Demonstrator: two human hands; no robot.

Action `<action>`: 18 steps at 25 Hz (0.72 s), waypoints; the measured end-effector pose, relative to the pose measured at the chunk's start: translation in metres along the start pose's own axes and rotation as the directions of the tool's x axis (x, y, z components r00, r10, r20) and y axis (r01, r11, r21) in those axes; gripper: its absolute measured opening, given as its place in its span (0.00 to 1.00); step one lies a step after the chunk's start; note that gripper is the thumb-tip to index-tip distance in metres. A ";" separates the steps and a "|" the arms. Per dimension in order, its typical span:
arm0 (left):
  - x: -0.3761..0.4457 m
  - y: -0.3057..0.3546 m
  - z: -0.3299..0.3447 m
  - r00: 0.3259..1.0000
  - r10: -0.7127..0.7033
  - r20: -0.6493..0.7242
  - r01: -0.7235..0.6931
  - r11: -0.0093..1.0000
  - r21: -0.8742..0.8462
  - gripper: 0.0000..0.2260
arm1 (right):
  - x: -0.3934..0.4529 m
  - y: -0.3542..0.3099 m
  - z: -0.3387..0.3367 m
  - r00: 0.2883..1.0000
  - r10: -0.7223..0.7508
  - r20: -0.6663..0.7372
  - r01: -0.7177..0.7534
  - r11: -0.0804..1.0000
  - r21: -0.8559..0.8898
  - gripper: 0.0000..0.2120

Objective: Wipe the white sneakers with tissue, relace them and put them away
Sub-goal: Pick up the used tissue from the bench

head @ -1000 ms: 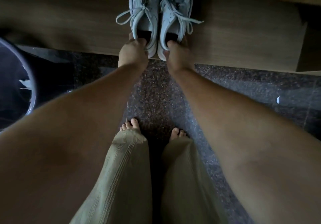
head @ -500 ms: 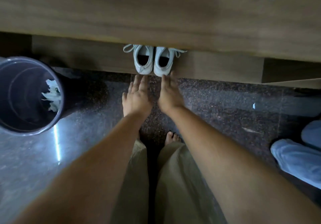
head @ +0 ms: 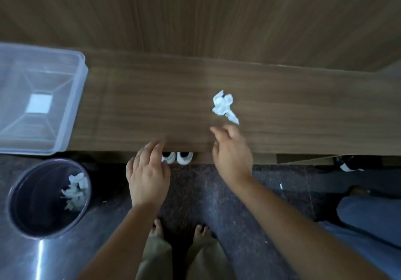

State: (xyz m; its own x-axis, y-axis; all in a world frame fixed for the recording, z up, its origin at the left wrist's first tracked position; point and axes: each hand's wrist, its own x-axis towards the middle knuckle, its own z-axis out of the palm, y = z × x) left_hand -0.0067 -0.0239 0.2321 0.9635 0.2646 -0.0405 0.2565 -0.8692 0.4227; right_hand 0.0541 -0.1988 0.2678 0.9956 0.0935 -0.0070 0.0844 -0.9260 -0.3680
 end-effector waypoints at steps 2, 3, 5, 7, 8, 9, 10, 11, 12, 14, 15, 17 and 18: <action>0.023 0.011 -0.006 0.994 0.000 0.108 -0.001 1.000 0.011 0.23 | 0.037 0.010 -0.005 0.987 0.138 0.085 -0.131 0.988 -0.088 0.25; 0.034 0.015 -0.007 0.990 -0.008 0.144 0.005 1.000 0.019 0.24 | 0.054 0.016 -0.004 0.973 0.183 0.139 -0.164 0.977 -0.139 0.26; 0.050 0.015 -0.007 0.983 -0.012 0.185 0.004 0.999 0.045 0.25 | 0.077 0.022 0.001 0.956 0.189 0.224 -0.152 0.973 -0.172 0.28; 0.055 0.012 -0.007 0.982 0.006 0.191 -0.019 0.998 0.067 0.25 | 0.090 0.024 0.009 0.944 0.160 0.289 -0.116 0.980 -0.162 0.29; 0.056 0.009 -0.007 0.982 0.010 0.188 -0.024 0.997 0.069 0.25 | 0.095 0.023 0.013 0.939 0.162 0.303 -0.116 0.979 -0.166 0.28; 0.056 0.005 -0.008 0.983 0.007 0.184 -0.020 0.998 0.066 0.25 | 0.097 0.021 0.017 0.943 0.169 0.288 -0.123 0.977 -0.174 0.26; 0.055 0.002 -0.008 0.983 0.000 0.183 -0.012 0.998 0.061 0.25 | 0.099 0.019 0.019 0.953 0.172 0.250 -0.130 0.975 -0.178 0.23; 0.053 -0.001 -0.008 0.982 -0.007 0.186 -0.004 0.998 0.058 0.25 | 0.099 0.015 0.021 0.964 0.167 0.205 -0.131 0.975 -0.180 0.19; 0.052 -0.004 -0.008 0.981 -0.015 0.192 0.005 0.998 0.055 0.25 | 0.098 0.011 0.023 0.972 0.157 0.177 -0.124 0.975 -0.185 0.16; 0.050 -0.009 -0.007 0.978 -0.027 0.205 0.017 0.999 0.052 0.25 | 0.091 -0.001 0.026 0.975 0.124 0.183 -0.092 0.980 -0.174 0.12; 0.049 -0.012 -0.008 0.977 -0.029 0.209 0.020 0.999 0.049 0.25 | 0.084 -0.008 0.026 0.974 0.101 0.201 -0.073 0.987 -0.146 0.11; 0.044 -0.020 -0.010 0.975 -0.030 0.219 0.021 0.999 0.042 0.25 | 0.066 -0.025 0.026 0.972 0.072 0.225 -0.068 0.997 -0.026 0.10; 0.040 -0.025 -0.013 0.974 -0.030 0.224 0.021 0.999 0.040 0.25 | 0.054 -0.036 0.026 0.972 0.065 0.228 -0.079 0.995 0.054 0.10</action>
State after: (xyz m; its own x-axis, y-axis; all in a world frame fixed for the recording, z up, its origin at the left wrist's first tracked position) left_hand 0.0245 0.0141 0.2318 0.9482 0.1903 -0.2544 0.2799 -0.8792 0.3856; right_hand 0.1041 -0.1512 0.2565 0.9634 0.1140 -0.2425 0.0030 -0.9094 -0.4158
